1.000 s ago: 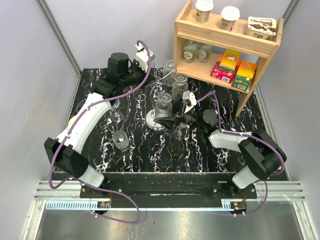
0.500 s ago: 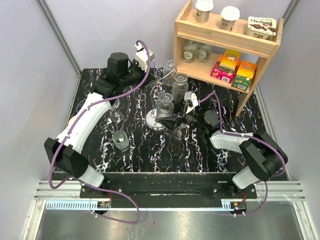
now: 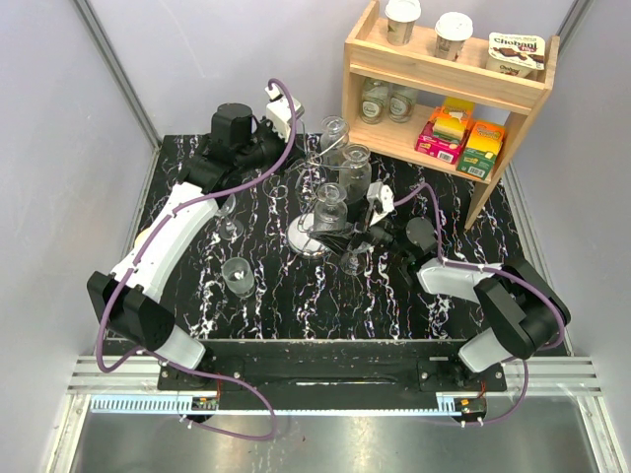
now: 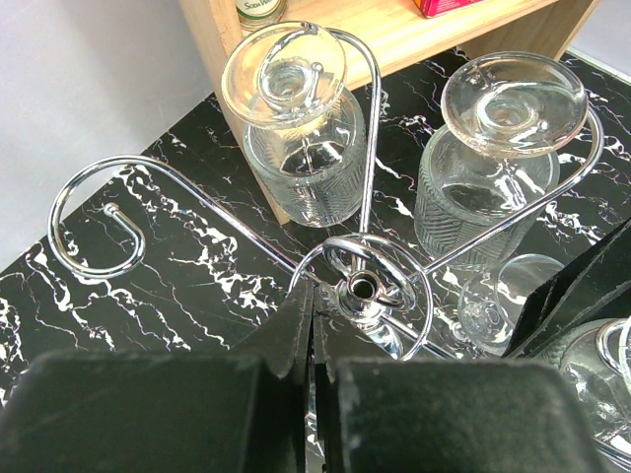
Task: Place the wine glass upside down on the wine glass rack
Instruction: Turn the wine glass upside down at the wine rack.
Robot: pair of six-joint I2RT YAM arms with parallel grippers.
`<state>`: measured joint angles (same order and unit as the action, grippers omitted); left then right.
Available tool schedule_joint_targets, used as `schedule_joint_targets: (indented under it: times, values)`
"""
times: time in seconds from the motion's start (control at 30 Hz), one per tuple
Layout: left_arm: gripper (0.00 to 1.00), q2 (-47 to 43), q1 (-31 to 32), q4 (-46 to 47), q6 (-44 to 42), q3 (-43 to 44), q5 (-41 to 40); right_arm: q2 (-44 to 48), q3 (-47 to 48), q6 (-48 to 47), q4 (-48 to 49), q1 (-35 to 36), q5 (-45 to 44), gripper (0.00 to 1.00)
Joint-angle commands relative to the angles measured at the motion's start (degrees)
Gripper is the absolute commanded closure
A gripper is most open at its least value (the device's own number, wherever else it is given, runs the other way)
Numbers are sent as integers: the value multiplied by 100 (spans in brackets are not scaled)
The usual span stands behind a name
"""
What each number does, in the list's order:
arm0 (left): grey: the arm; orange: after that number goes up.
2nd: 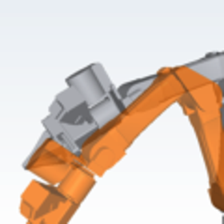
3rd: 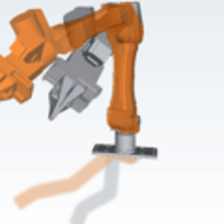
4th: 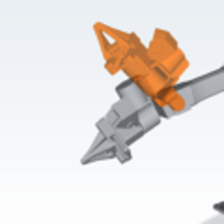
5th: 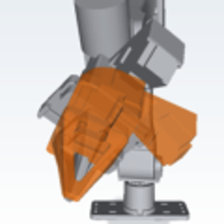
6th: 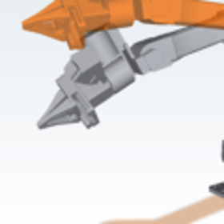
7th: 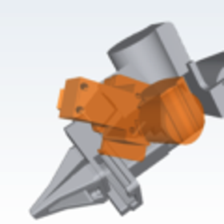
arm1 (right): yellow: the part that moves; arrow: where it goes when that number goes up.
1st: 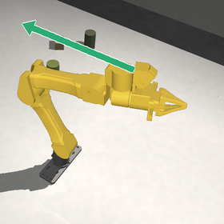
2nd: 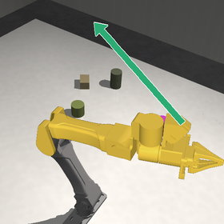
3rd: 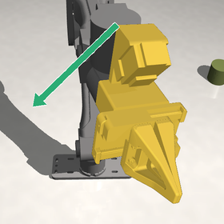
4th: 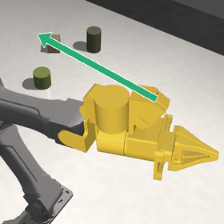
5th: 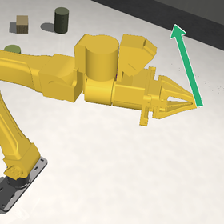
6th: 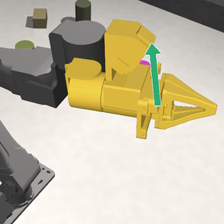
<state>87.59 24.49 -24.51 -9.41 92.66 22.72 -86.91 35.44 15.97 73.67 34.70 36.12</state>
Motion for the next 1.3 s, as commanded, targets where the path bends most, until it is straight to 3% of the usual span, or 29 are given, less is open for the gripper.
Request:
schedule_joint_targets:
  times: [0.0,0.13,0.2,0.7,0.8,0.93,1.0,1.13,1.27]
  values:
    - [100,-49,-111,-194,-8,103,-84,113,42,-541,843,-25,88,28]
    - [100,-58,-111,-203,27,191,-22,262,-2,-840,395,-24,36,16]
    - [100,-58,-111,-229,36,252,13,359,15,-1024,-43,-24,27,1]
    - [98,-242,-296,-572,-113,823,539,939,-46,-2141,-2294,-77,-237,1]
    - [82,-295,-383,-738,-411,955,1136,1044,15,-2264,-2838,-68,-176,1]
    - [46,-217,-392,-1414,-1175,1420,2042,1194,366,-2414,-3893,-68,44,1]
    - [33,-68,-392,-1766,-1536,1718,2280,1256,507,-2572,-4272,-77,158,0]
    - [23,494,-392,-2793,-2274,2562,2666,1361,762,-2835,-4922,-68,255,0]
    - [21,829,-392,-3296,-2820,3126,2817,1449,1096,-3160,-5678,-77,387,1]
